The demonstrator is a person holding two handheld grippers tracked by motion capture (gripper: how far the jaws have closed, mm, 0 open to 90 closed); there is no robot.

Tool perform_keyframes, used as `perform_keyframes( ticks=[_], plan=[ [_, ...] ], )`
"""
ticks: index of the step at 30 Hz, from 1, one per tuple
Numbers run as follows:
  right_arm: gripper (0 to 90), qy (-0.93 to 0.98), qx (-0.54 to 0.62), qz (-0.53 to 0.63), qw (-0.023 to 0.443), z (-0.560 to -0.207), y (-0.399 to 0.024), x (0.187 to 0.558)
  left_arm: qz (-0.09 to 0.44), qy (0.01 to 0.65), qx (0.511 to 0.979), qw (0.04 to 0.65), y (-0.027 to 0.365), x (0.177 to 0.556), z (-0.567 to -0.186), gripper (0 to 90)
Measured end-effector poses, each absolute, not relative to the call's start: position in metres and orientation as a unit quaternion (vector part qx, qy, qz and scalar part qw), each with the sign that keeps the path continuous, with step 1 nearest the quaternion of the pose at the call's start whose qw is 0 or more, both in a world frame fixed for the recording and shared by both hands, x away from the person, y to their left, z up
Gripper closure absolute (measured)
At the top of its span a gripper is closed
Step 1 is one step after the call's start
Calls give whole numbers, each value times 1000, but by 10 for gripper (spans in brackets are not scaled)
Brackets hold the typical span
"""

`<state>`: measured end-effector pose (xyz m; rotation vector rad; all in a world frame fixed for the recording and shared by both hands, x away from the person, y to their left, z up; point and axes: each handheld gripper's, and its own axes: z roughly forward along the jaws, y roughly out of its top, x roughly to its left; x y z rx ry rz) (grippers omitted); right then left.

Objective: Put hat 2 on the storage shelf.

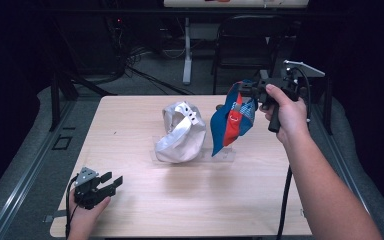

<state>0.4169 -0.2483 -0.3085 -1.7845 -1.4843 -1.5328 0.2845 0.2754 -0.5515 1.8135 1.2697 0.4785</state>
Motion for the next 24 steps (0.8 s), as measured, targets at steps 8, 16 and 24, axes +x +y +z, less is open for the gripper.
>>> perform_keyframes(
  ticks=[8, 16, 24],
  plan=[
    [776, -535, -631, -534, 174, -310, -247, 418, 189, 510, 725, 422, 275, 284, -552, 495],
    [775, -534, -635, -528, 178, -320, -241, 422, 192, 510, 724, 422, 276, 283, -552, 495],
    [775, -524, -635, -537, 185, -325, -239, 424, 193, 511, 723, 423, 275, 284, -553, 495]
  ],
)
